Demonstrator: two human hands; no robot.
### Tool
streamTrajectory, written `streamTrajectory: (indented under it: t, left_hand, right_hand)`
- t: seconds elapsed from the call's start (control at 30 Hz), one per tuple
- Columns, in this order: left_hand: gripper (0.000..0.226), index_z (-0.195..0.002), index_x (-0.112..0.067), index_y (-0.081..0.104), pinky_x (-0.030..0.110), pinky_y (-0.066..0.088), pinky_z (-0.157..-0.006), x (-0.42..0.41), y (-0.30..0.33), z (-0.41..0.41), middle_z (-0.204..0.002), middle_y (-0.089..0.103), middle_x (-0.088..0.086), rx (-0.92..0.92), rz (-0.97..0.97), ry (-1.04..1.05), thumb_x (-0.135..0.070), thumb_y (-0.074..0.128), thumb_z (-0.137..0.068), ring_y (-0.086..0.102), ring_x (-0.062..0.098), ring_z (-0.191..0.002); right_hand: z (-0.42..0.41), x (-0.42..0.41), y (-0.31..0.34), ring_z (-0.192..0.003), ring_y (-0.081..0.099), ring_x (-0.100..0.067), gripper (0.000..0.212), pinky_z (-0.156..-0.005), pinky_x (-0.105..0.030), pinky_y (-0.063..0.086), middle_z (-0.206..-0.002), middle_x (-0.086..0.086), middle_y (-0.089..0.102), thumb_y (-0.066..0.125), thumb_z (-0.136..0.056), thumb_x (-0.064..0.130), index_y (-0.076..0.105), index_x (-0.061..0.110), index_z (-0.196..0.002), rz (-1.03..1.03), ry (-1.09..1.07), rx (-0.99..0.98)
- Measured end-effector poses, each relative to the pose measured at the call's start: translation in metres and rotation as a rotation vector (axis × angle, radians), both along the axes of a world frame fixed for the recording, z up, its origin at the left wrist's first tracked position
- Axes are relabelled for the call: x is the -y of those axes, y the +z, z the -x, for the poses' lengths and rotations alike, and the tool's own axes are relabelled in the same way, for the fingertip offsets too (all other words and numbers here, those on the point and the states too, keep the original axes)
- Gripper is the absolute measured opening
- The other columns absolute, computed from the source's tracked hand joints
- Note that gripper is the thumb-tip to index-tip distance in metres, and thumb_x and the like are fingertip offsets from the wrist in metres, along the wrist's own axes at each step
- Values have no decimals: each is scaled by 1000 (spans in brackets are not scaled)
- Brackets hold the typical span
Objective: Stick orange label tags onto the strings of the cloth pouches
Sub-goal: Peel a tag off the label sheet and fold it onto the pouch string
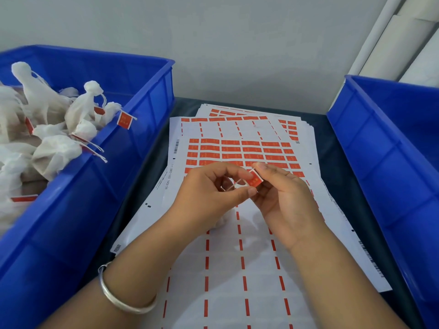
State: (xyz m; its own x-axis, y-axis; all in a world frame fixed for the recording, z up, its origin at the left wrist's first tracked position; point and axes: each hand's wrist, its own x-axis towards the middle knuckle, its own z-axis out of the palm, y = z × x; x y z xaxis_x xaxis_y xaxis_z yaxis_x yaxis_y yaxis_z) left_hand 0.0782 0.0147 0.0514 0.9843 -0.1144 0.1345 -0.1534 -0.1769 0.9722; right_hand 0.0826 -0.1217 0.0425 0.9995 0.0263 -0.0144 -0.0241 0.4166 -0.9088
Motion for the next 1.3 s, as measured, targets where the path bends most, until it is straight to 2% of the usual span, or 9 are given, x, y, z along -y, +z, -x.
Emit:
streamTrajectory:
  t: [0.1,0.23,0.3,0.4,0.5,0.6,0.93,1.1,1.3]
  left_hand:
    - [12,-73,-34,68,9,47,-53,1,-1,-1,-76,65,-17,5,-19,33,-33,74,-63,58,7,-67]
    - [17,-78,-40,64,5,38,-45,0,-4,-3,-65,60,-27,27,-64,88,-29,74,-69,53,-5,-58]
    - [16,-81,-41,63,5,39,-46,0,-3,-3,-67,61,-29,21,-42,94,-37,71,-67,55,-7,-61]
    - [24,-86,-39,65,8,48,-57,1,-2,-3,-79,66,-23,10,59,106,-46,63,-63,62,-1,-72]
    - [9,-85,-34,65,6,46,-56,-1,-2,-5,-78,68,-20,-9,108,114,-33,67,-76,63,-4,-72]
    - [7,-74,-32,67,4,44,-53,-2,-4,-7,-73,68,-22,-7,94,120,-28,66,-79,61,-9,-71]
    - [5,-74,-30,63,4,45,-55,-2,-8,-10,-73,66,-22,36,30,133,-29,64,-79,62,-4,-71]
    - [5,-73,-30,60,4,45,-54,-5,-9,-11,-75,64,-26,53,-14,137,-32,62,-77,60,-6,-73]
    - [9,-74,-30,60,5,46,-55,-7,-9,-12,-71,65,-25,69,-3,96,-24,63,-81,61,-5,-69]
  right_hand:
    - [-1,0,-2,-89,72,-18,24,-73,-30,58,-96,0,75,59,-87,18,77,33,-81,-12,30,-4]
    - [-3,-1,-4,-88,71,-16,18,-74,-29,56,-92,3,75,60,-89,14,73,26,-90,95,20,-18]
    - [-4,-1,-4,-88,71,-16,20,-74,-28,56,-90,3,74,63,-87,10,67,26,-99,164,-17,-15]
    - [-4,-2,-4,-87,71,-14,27,-76,-28,57,-88,4,74,71,-82,12,63,29,-101,248,-64,26]
    - [-2,-5,-3,-85,71,-8,32,-77,-24,57,-84,10,74,76,-73,24,60,34,-99,362,-101,117]
    - [1,-7,-3,-84,69,-2,30,-66,-11,53,-84,15,73,74,-77,20,58,36,-98,442,-126,202]
    - [2,-4,-5,-83,68,2,28,-72,-11,53,-81,20,72,72,-80,20,56,33,-98,404,-215,202]
    - [3,-5,-5,-79,67,5,26,-60,-4,47,-77,22,71,73,-80,18,56,33,-93,448,-222,218]
    - [2,-6,-5,-78,67,7,26,-59,-3,46,-76,25,70,74,-78,19,56,33,-91,478,-217,238]
